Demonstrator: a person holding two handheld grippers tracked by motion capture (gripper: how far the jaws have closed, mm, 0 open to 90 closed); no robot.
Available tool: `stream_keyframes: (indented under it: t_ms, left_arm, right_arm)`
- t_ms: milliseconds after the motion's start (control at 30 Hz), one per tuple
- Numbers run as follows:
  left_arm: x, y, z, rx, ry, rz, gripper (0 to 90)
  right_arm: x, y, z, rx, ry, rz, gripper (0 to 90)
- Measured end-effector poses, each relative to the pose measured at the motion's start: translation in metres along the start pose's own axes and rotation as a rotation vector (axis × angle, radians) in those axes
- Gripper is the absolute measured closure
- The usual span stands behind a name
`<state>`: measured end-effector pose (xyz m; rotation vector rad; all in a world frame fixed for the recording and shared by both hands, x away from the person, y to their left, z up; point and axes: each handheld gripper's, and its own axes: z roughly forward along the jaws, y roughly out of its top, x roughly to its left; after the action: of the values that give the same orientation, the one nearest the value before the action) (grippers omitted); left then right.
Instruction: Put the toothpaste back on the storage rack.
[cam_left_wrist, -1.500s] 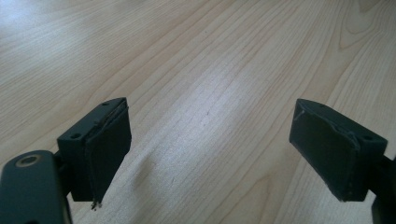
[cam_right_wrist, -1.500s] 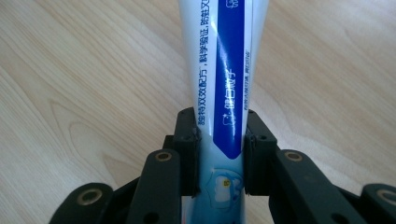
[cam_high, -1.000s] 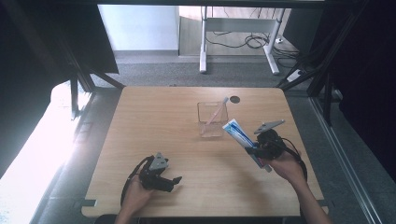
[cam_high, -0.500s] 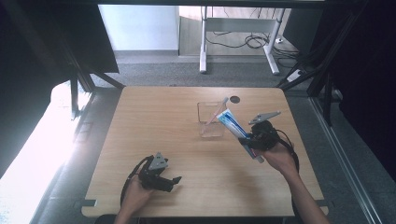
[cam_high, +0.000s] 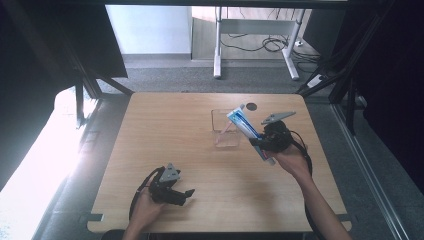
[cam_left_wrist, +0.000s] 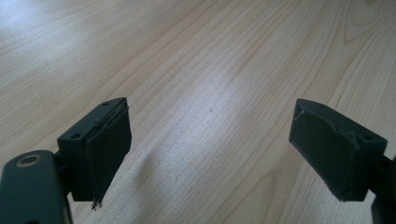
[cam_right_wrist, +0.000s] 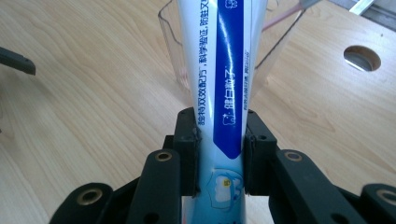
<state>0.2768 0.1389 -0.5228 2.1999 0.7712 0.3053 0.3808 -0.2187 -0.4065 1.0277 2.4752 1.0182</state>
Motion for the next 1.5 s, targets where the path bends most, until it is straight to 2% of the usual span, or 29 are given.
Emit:
stream_keyframes:
  t_ms: [333, 667, 1100, 1500]
  left_arm:
    - [0.002, 0.0, -0.002, -0.005, 0.004, -0.002, 13.3]
    - [0.004, -0.001, -0.002, -0.025, -0.024, -0.031, 13.1]
    - [0.003, 0.0, -0.003, -0.032, -0.018, -0.019, 13.1]
    - [0.003, -0.001, -0.002, -0.03, -0.017, -0.012, 13.1]
  right_arm:
    - [-0.003, 0.015, 0.009, -0.042, -0.002, -0.012, 72.2]
    - [-0.004, 0.031, 0.015, -0.063, -0.003, -0.024, 72.2]
    - [-0.012, 0.054, 0.024, -0.094, -0.01, -0.02, 72.2]
    - [-0.011, 0.078, 0.039, -0.112, -0.019, -0.039, 72.2]
